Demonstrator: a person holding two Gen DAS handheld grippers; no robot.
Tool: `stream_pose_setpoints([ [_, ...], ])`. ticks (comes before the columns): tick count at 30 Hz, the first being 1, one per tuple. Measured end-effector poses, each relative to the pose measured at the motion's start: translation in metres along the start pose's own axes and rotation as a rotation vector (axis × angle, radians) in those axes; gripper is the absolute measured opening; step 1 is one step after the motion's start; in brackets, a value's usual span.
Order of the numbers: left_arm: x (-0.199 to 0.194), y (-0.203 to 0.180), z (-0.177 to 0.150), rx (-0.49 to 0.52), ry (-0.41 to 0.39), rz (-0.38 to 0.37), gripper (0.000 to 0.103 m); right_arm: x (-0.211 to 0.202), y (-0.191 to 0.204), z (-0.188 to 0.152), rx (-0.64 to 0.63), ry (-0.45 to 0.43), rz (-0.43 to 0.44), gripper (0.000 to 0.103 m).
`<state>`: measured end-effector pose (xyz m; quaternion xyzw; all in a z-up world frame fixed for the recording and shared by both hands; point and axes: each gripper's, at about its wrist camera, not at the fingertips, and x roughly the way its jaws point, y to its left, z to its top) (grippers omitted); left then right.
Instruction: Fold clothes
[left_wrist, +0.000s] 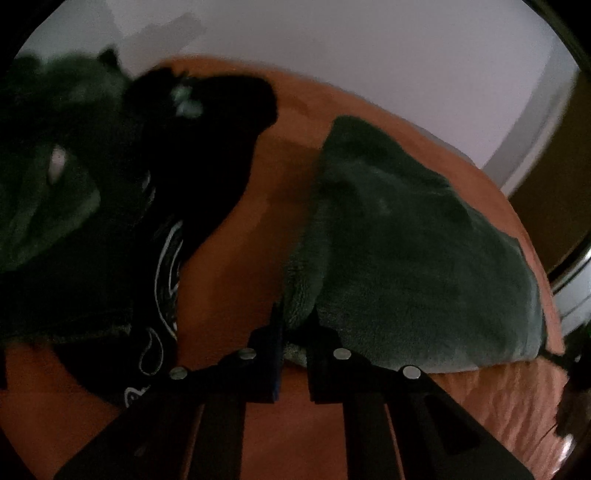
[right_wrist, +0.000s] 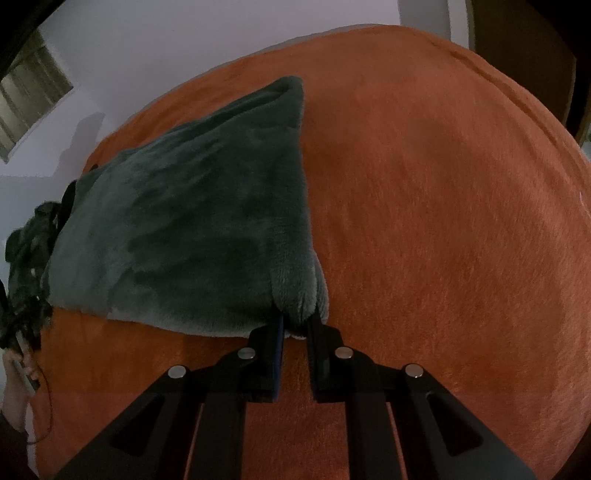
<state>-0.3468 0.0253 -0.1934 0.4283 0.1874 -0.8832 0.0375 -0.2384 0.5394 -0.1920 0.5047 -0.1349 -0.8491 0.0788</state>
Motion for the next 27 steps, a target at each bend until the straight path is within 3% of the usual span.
stream_pose_setpoints([
  [6,0.002,-0.011,-0.001,0.050,-0.004,0.030,0.018,-0.005,0.000,-0.001,0.014,0.011,-0.011,0.011],
  [8,0.000,-0.010,-0.001,0.046,-0.003,0.039,0.035,-0.007,0.003,0.000,-0.002,0.003,-0.018,0.011],
  [9,-0.001,-0.010,-0.001,0.045,-0.002,0.044,0.050,-0.008,0.005,0.001,-0.012,-0.003,-0.022,0.012],
  [12,-0.004,-0.007,-0.001,0.038,-0.010,0.055,0.053,-0.010,0.009,0.003,-0.028,-0.012,-0.044,0.019],
  [17,0.000,-0.003,0.002,-0.016,0.015,0.012,0.053,-0.008,0.010,0.006,-0.006,-0.006,-0.050,0.026],
  [21,0.005,-0.006,0.001,-0.028,0.032,-0.023,0.071,-0.007,0.009,0.007,0.015,0.000,-0.031,0.039],
  [24,0.007,-0.010,0.000,-0.016,0.039,-0.019,0.071,-0.005,0.008,0.006,0.031,0.012,-0.018,0.039],
  [25,0.007,-0.012,-0.001,-0.004,0.034,-0.013,0.067,-0.004,0.008,0.007,0.035,0.016,-0.016,0.039],
  [26,0.007,-0.014,-0.001,0.008,0.030,-0.006,0.060,-0.003,0.008,0.007,0.038,0.019,-0.015,0.039],
  [27,0.006,-0.016,-0.001,0.021,0.025,0.000,0.041,-0.002,0.008,0.007,0.039,0.021,-0.015,0.039],
])
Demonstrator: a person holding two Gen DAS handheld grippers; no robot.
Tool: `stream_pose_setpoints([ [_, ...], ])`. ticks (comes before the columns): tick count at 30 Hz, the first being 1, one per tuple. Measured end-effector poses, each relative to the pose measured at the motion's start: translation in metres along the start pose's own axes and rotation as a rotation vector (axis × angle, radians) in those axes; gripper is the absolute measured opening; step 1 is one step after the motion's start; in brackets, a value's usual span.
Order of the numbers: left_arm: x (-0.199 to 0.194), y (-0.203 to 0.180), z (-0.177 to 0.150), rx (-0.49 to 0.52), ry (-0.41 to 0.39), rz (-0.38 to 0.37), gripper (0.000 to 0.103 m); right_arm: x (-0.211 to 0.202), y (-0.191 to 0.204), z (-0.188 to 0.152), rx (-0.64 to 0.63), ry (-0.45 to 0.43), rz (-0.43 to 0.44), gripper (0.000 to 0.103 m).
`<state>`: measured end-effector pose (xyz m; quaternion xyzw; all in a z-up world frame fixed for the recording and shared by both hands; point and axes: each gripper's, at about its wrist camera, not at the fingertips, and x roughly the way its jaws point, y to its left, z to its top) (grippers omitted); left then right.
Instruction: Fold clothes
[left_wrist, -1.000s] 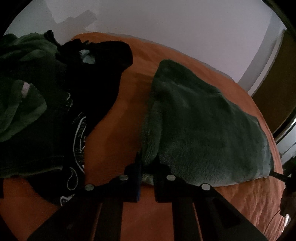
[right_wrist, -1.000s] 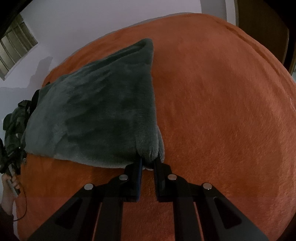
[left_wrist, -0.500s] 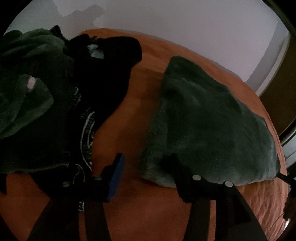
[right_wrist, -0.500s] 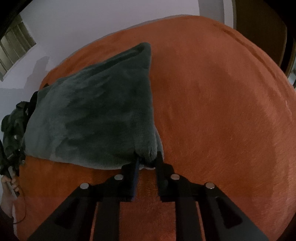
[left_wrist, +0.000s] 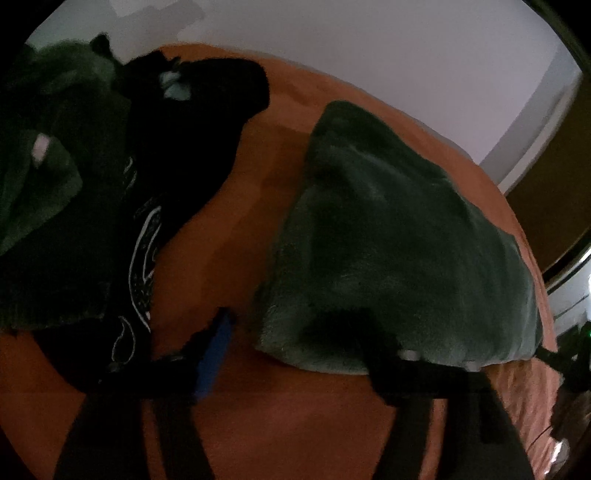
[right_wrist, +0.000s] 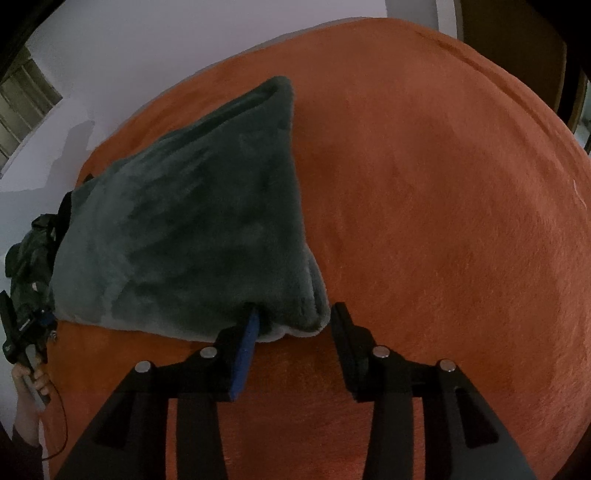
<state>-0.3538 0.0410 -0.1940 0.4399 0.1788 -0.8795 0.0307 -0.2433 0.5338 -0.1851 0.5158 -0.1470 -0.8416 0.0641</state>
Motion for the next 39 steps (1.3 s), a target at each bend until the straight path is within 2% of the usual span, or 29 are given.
stream_pose_setpoints([
  [1,0.000,-0.002,0.000,0.010,-0.004,0.006,0.031,0.001,0.000,0.000,0.001,0.001,0.000,0.039],
  [3,-0.001,0.001,0.001,0.002,-0.010,0.012,0.027,0.001,0.000,0.000,-0.005,0.001,-0.007,0.038],
  [4,-0.001,0.002,0.001,-0.003,-0.013,0.015,0.025,0.001,0.000,0.000,-0.006,0.000,-0.010,0.032],
  [7,-0.003,0.008,0.000,-0.024,-0.024,0.011,0.020,0.002,0.000,0.001,-0.008,0.004,-0.002,0.025],
  [18,-0.003,0.006,-0.002,0.000,-0.009,0.035,0.020,0.003,-0.002,0.004,-0.023,-0.014,-0.022,0.023],
  [20,-0.003,0.004,-0.002,0.018,0.001,0.055,0.030,0.003,-0.002,0.004,-0.023,-0.014,-0.023,0.023],
  [21,-0.004,0.003,-0.001,0.027,0.003,0.072,0.046,0.002,-0.002,0.003,-0.019,-0.015,-0.023,0.023],
  [22,-0.005,0.003,-0.001,0.037,0.003,0.086,0.057,0.002,-0.003,0.003,-0.011,-0.013,-0.013,0.023],
  [26,-0.014,0.003,0.001,0.032,-0.024,0.057,0.064,-0.002,-0.011,0.003,0.014,-0.022,0.013,0.029],
  [30,-0.017,0.000,0.003,0.019,-0.028,0.019,0.076,-0.006,-0.010,0.005,0.002,-0.049,0.008,0.032],
  [34,-0.013,-0.005,0.005,0.016,0.018,0.038,0.077,-0.009,-0.006,0.007,-0.027,-0.074,-0.009,0.036],
  [39,-0.020,-0.009,0.009,0.010,0.006,0.088,0.077,-0.018,-0.002,0.004,-0.056,-0.113,-0.025,0.043],
])
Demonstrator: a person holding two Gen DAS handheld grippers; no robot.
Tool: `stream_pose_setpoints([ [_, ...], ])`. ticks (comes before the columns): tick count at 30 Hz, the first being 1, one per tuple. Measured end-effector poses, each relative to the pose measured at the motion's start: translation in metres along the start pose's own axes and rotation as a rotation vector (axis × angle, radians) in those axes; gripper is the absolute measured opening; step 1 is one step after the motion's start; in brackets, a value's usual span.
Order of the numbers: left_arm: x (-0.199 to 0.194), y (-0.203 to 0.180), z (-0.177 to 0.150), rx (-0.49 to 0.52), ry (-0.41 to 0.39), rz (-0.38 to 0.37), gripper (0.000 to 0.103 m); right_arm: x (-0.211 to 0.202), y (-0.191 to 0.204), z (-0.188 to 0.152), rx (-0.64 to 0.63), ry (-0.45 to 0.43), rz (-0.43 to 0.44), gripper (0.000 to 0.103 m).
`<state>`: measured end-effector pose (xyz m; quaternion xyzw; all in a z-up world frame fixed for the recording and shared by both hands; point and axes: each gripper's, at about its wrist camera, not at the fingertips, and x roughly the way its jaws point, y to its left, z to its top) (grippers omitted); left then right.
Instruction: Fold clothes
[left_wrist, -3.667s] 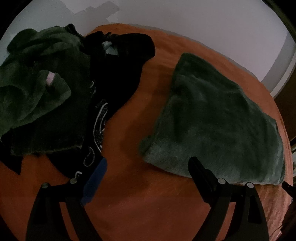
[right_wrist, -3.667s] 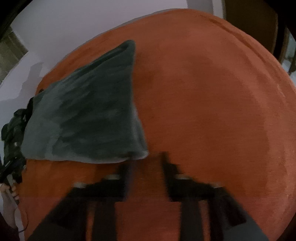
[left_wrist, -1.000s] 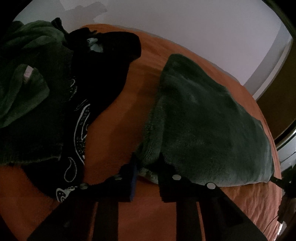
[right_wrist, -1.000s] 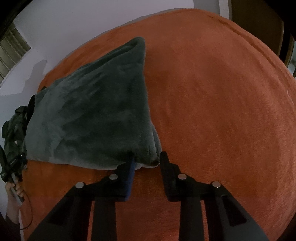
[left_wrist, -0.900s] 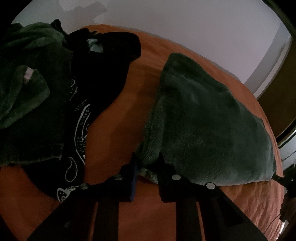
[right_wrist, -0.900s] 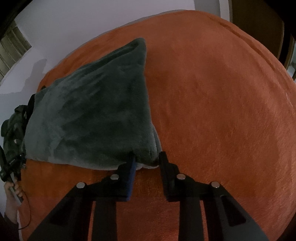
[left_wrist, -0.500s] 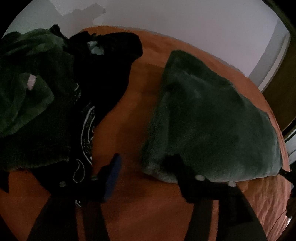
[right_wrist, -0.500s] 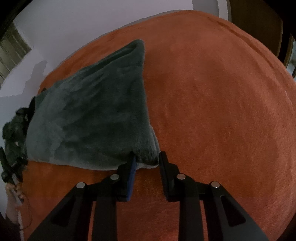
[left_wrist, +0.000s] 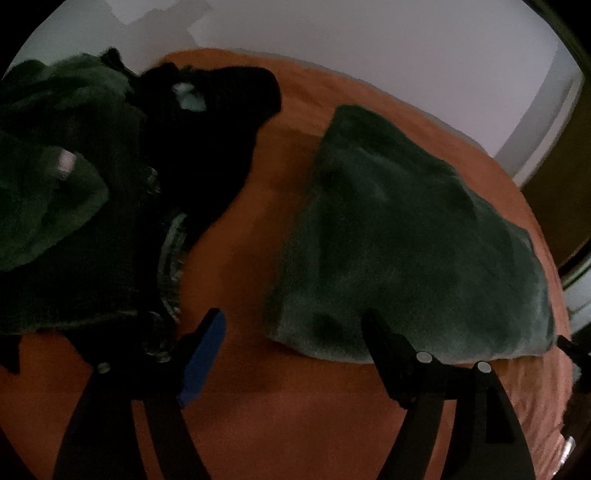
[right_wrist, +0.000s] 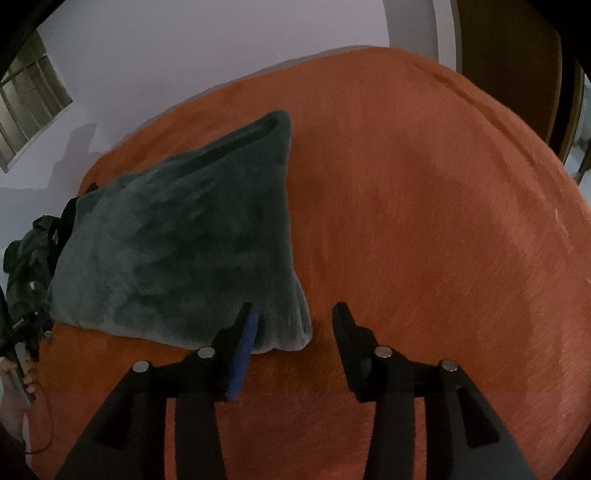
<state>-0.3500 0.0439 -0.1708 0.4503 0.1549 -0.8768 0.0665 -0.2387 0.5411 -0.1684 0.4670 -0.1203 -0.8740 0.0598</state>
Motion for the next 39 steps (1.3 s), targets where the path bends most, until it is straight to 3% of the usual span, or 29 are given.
stream_pose_setpoints([
  [7,-0.017,-0.003,0.009,-0.034,-0.017,-0.019,0.078,-0.007,0.002,0.005,-0.006,-0.033,-0.002,0.048],
  [13,-0.025,-0.016,0.019,-0.061,-0.001,0.023,0.080,-0.007,0.008,0.009,-0.005,-0.046,0.004,0.049],
  [19,-0.018,-0.020,0.030,-0.107,0.072,-0.033,0.080,-0.009,0.011,0.010,-0.007,-0.054,0.008,0.049],
  [25,-0.026,-0.046,0.030,0.014,0.013,0.001,0.080,-0.012,0.012,0.014,-0.006,-0.062,0.014,0.049],
  [29,-0.027,-0.067,0.037,0.064,-0.007,-0.010,0.080,-0.020,0.020,0.034,-0.043,-0.099,0.008,0.050],
  [31,-0.027,-0.079,0.043,0.071,-0.017,-0.038,0.080,-0.023,0.028,0.049,-0.049,-0.123,0.026,0.061],
  [36,-0.024,-0.120,0.058,0.146,-0.092,-0.080,0.080,-0.015,0.064,0.070,-0.101,-0.147,0.052,0.062],
  [39,-0.012,-0.148,0.066,0.196,-0.092,-0.066,0.080,-0.003,0.086,0.079,-0.099,-0.147,0.051,0.072],
])
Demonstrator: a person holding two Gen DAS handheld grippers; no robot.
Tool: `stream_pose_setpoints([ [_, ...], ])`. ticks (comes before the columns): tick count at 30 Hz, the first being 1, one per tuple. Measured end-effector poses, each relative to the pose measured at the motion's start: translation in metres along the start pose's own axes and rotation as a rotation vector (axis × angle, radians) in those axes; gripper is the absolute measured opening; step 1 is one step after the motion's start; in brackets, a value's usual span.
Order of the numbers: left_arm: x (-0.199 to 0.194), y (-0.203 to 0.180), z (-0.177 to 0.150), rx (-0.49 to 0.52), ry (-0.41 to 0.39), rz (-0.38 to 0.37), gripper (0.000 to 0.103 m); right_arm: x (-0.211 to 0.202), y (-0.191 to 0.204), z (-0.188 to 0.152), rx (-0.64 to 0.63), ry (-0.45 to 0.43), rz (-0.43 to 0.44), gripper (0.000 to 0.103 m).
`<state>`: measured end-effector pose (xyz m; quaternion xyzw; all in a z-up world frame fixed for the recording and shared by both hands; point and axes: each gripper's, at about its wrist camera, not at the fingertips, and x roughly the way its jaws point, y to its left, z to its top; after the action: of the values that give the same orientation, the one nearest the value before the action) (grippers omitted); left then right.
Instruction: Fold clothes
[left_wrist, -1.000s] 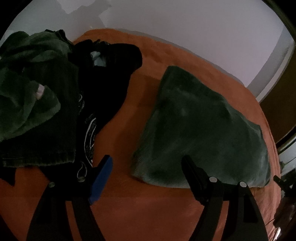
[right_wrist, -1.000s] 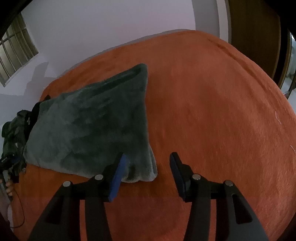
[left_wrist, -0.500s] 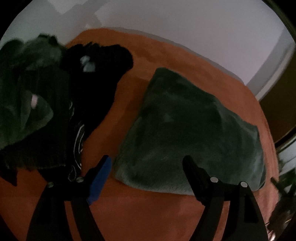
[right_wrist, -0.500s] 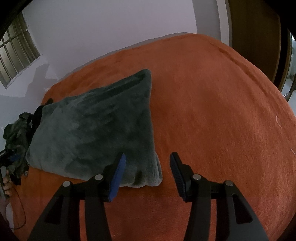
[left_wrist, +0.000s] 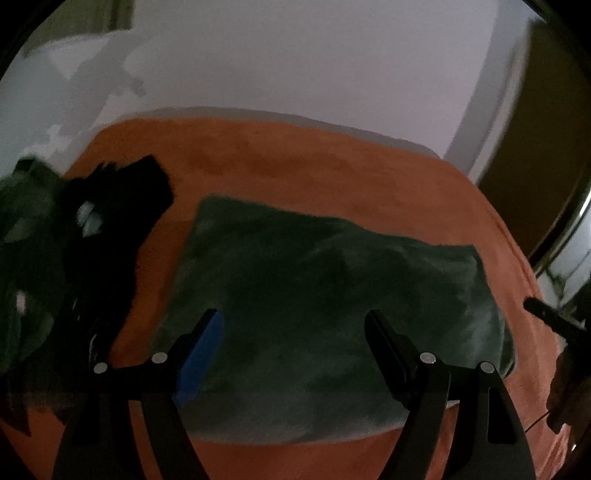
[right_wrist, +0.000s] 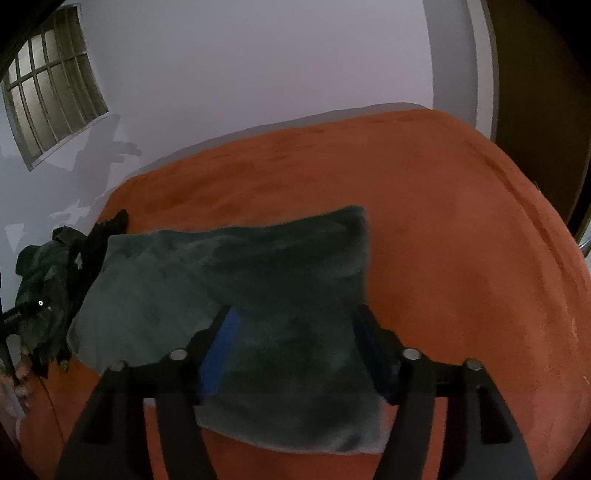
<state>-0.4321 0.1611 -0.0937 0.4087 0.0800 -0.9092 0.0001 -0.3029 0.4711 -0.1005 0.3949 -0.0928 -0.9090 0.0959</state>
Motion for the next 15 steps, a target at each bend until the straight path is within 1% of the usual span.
stream_pose_setpoints([
  [1,0.006,-0.008,0.004,0.015,0.006,0.007,0.080,0.005,0.007,0.003,0.004,-0.001,-0.004,0.076],
  [3,0.022,-0.019,0.013,0.015,0.039,0.018,0.080,0.016,0.022,0.009,0.010,-0.011,-0.007,0.080],
  [5,0.037,-0.027,0.022,0.007,0.063,-0.008,0.080,0.028,0.036,0.015,0.006,-0.004,-0.018,0.083],
  [8,0.056,-0.029,0.031,-0.026,0.096,-0.067,0.080,0.045,0.056,0.022,-0.015,0.013,-0.022,0.085],
  [10,0.066,-0.028,0.035,-0.045,0.121,-0.066,0.080,0.058,0.070,0.028,-0.043,0.032,-0.023,0.087],
  [15,0.073,-0.021,0.033,-0.059,0.131,-0.062,0.080,0.078,0.082,0.037,-0.062,0.062,-0.038,0.087],
])
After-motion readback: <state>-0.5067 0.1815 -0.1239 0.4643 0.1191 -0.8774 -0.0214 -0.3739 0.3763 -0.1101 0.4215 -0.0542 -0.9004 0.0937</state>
